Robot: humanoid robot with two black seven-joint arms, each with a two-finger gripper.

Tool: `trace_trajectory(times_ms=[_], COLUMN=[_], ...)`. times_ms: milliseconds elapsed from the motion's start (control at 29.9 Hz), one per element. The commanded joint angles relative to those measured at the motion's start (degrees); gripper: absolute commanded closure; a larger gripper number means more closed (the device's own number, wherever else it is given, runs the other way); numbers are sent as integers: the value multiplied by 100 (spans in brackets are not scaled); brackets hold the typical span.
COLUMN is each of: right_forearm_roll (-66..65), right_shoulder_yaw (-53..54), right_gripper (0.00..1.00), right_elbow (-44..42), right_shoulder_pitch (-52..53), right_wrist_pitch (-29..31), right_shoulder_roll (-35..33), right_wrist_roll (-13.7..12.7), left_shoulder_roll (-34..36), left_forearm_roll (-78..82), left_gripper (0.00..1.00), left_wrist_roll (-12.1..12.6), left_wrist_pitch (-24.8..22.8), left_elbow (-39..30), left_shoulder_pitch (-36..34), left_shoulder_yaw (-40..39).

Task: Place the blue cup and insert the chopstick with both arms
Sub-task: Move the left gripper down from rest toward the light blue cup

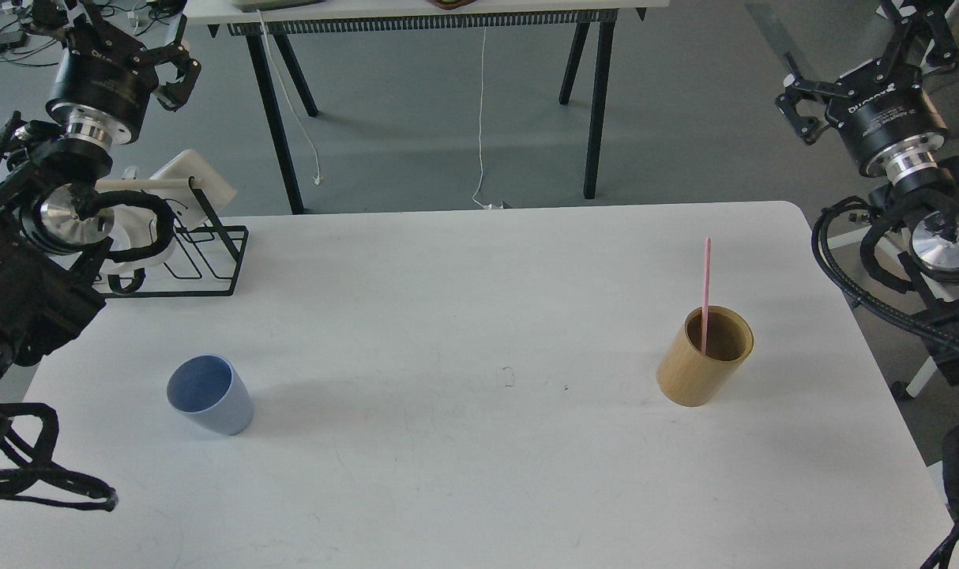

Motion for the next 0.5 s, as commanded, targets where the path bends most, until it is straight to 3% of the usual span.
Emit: trace_trajectory(times_ms=[0,334,468], right_forearm_roll=[0,0,0], right_shoulder_yaw=[9,9,9], right_gripper=[0,0,0], right_elbow=[100,108,108], right_shoulder_pitch=[-37,-37,-37], right_wrist_pitch=[-2,-2,-2], right_shoulder_roll=[-8,1,-8], right_wrist_roll=[9,17,26], left_shoulder_roll=[-10,16,199], left_forearm_roll=[-1,-1,61], left_gripper=[1,0,1], left_wrist_roll=[7,-107,-90], left_wrist_pitch=[0,0,0], left_elbow=[-12,-38,-607], left_shoulder_pitch=[40,67,154], left_shoulder_yaw=[34,52,140])
